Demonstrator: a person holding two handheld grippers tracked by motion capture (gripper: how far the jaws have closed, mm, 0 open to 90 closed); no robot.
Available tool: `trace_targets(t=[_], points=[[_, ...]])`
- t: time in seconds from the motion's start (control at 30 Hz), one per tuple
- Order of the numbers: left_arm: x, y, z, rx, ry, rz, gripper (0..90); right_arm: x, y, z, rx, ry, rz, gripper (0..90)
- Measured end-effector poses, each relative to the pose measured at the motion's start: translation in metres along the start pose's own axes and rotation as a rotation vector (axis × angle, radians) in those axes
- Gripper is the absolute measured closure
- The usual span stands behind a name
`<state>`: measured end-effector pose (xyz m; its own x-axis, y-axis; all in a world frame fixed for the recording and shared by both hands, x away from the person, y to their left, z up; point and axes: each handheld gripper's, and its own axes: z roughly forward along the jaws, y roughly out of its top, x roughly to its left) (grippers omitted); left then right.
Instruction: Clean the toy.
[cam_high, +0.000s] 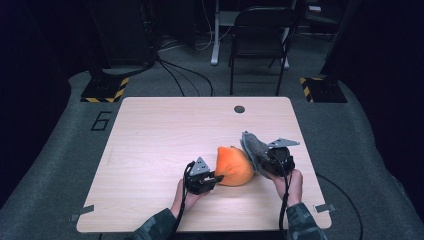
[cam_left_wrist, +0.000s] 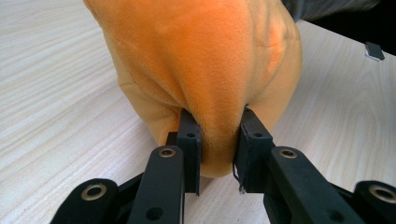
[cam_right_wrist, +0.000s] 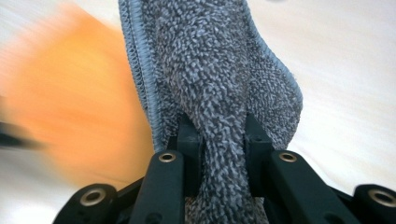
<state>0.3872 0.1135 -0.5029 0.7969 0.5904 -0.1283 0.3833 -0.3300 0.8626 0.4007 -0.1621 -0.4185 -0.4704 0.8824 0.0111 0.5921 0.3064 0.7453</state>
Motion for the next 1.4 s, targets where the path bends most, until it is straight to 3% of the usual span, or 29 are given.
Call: trace_targets(t=[0.03, 0.1, 0.2, 0.4, 0.63, 0.87, 1.13, 1.2, 1.27, 1.4], points=[[0.0, 0.0, 0.0, 0.0, 0.0, -0.001, 74.2, 0.008, 0.004, -0.004, -0.02, 0.02, -0.02, 74.5], [0.0, 0.0, 0.0, 0.005, 0.0, -0.001, 74.1, 0.025, 0.007, -0.002, -0.004, 0.039, -0.057, 74.6], [0.002, -0.001, 0.001, 0.009, -0.002, -0.005, 73.6, 0.038, 0.001, 0.015, 0.047, -0.004, -0.121, 75.0], [0.002, -0.001, 0.001, 0.009, -0.01, -0.002, 72.0, 0.03, -0.003, 0.021, 0.06, 0.029, -0.102, 75.3], [0.003, 0.0, 0.001, 0.007, -0.012, 0.0, 65.4, 0.029, -0.004, 0.024, 0.063, 0.031, -0.09, 75.4], [0.007, 0.002, 0.0, 0.0, -0.031, -0.009, 49.7, 0.026, -0.005, 0.025, 0.066, 0.025, -0.091, 75.5], [0.011, 0.004, -0.006, -0.007, -0.05, 0.025, 38.1, 0.023, -0.006, 0.025, 0.065, 0.035, -0.087, 75.5], [0.013, 0.006, -0.01, -0.018, -0.032, 0.052, 34.7, 0.023, -0.006, 0.025, 0.066, 0.037, -0.087, 75.5], [0.015, 0.008, -0.015, -0.045, -0.028, 0.059, 32.5, 0.023, -0.006, 0.025, 0.066, 0.038, -0.086, 75.5], [0.018, 0.011, -0.021, -0.052, -0.016, 0.081, 27.1, 0.023, -0.006, 0.025, 0.066, 0.037, -0.088, 75.4]])
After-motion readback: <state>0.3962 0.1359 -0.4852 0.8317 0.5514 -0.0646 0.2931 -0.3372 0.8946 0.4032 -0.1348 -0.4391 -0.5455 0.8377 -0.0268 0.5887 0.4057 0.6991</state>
